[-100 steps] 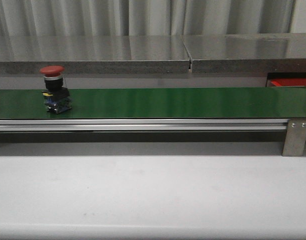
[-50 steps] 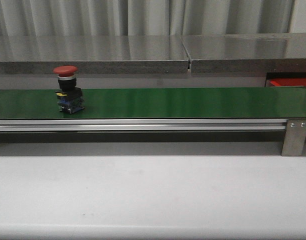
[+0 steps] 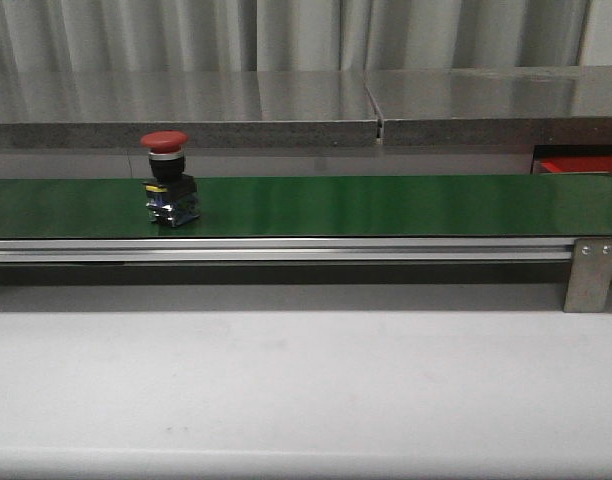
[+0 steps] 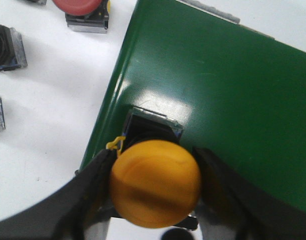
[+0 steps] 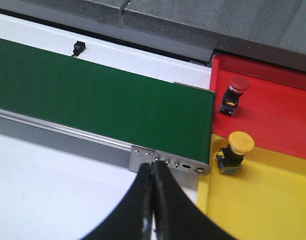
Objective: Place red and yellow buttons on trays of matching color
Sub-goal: 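Set the yellow button on the belt's start and open the left gripper, then lower the right gripper onto the red button on the belt, grasp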
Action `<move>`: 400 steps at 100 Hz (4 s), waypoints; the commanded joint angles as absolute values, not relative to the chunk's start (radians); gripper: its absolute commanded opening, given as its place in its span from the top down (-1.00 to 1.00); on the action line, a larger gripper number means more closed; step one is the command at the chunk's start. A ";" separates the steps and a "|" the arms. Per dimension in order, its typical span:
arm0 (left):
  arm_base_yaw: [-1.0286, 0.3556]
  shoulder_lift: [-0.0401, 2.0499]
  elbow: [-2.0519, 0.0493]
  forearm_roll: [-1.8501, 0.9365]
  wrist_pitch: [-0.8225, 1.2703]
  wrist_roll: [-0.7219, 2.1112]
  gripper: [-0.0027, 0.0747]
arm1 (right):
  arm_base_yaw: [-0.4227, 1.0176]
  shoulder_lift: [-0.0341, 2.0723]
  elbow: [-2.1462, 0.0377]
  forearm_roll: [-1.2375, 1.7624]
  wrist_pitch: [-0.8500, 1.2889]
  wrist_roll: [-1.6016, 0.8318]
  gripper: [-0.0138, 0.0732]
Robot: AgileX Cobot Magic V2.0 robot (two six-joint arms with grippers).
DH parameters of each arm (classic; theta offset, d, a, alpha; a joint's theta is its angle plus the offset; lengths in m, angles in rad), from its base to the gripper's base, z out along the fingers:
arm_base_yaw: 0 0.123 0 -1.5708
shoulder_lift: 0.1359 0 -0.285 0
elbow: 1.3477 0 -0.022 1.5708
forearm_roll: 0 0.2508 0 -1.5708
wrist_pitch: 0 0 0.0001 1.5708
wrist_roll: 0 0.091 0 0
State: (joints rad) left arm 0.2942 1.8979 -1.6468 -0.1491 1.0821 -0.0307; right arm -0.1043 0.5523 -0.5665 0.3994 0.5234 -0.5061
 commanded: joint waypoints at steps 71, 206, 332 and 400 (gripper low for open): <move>0.273 1.793 -1.679 -0.248 1.031 -0.008 -0.48 | -0.102 0.552 -0.593 0.412 0.455 -0.512 0.85; -0.054 1.008 -1.106 -0.210 0.843 0.040 0.98 | -0.102 0.552 -0.593 0.417 0.467 -0.510 0.85; -0.054 0.675 -0.907 -0.202 0.828 0.040 0.98 | 0.047 1.123 -1.027 0.457 0.622 -0.510 -0.31; -0.054 0.675 -0.907 -0.202 0.828 0.040 0.98 | 0.255 1.443 -1.203 0.443 0.478 -0.509 -0.76</move>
